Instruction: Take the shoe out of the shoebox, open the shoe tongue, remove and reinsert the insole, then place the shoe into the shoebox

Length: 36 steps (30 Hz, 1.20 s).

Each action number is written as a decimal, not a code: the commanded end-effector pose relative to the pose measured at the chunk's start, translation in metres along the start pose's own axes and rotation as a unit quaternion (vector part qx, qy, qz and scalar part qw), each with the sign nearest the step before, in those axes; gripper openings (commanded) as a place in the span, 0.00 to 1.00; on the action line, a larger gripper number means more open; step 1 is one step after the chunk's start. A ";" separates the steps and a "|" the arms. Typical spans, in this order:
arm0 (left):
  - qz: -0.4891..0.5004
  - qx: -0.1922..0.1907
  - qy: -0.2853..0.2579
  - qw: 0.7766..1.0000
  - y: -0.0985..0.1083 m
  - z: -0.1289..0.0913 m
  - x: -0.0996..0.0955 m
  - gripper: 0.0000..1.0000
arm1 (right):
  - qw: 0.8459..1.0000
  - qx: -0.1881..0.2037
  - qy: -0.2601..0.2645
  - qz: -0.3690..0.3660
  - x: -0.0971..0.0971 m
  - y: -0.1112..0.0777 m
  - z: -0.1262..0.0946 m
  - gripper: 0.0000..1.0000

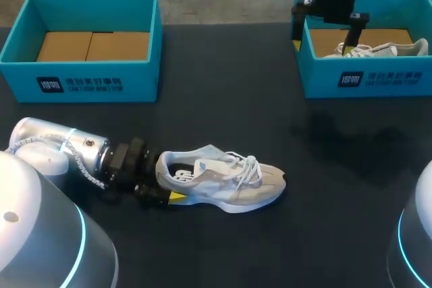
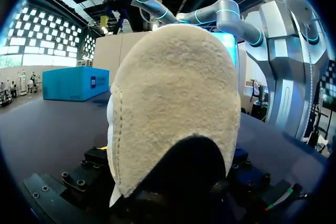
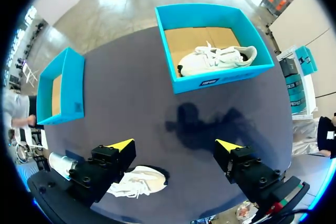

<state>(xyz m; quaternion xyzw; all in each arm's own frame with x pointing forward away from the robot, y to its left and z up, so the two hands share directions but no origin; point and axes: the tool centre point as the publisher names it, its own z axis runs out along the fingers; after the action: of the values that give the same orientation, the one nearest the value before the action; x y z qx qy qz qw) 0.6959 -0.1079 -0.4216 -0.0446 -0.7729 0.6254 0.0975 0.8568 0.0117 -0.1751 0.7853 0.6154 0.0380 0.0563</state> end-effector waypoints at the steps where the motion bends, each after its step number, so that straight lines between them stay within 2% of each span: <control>1: 0.000 0.000 0.001 1.000 0.002 -0.001 -0.001 0.00 | 1.000 0.001 0.000 0.000 0.001 0.001 0.001 1.00; 3: 0.000 0.000 0.001 1.000 0.002 -0.001 -0.001 0.00 | 1.000 0.001 0.000 0.000 0.001 0.001 0.001 1.00; 6: 0.000 0.000 0.001 1.000 0.002 -0.001 -0.001 0.00 | 0.999 0.002 -0.048 -0.014 0.025 -0.001 0.002 1.00; 9: 0.000 0.000 0.001 1.000 0.002 -0.001 -0.001 0.00 | 0.998 0.003 -0.050 -0.028 0.041 -0.013 0.011 1.00; 22: 0.000 0.000 0.001 1.000 0.002 -0.001 -0.001 0.00 | 0.999 -0.011 -0.043 -0.022 0.085 -0.085 0.034 1.00; 28: 0.000 0.000 0.001 1.000 0.002 -0.001 -0.001 0.00 | 0.999 -0.021 -0.025 -0.026 0.103 -0.103 0.042 1.00; 36: 0.000 0.000 0.001 1.000 0.002 -0.001 -0.001 0.00 | 0.998 -0.015 -0.020 -0.052 0.124 -0.119 0.043 1.00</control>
<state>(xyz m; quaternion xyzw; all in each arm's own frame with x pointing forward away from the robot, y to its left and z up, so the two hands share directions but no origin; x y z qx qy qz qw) 0.6960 -0.1076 -0.4217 -0.0446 -0.7730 0.6253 0.0976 0.7778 0.1501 -0.2331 0.7524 0.6532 0.0311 0.0793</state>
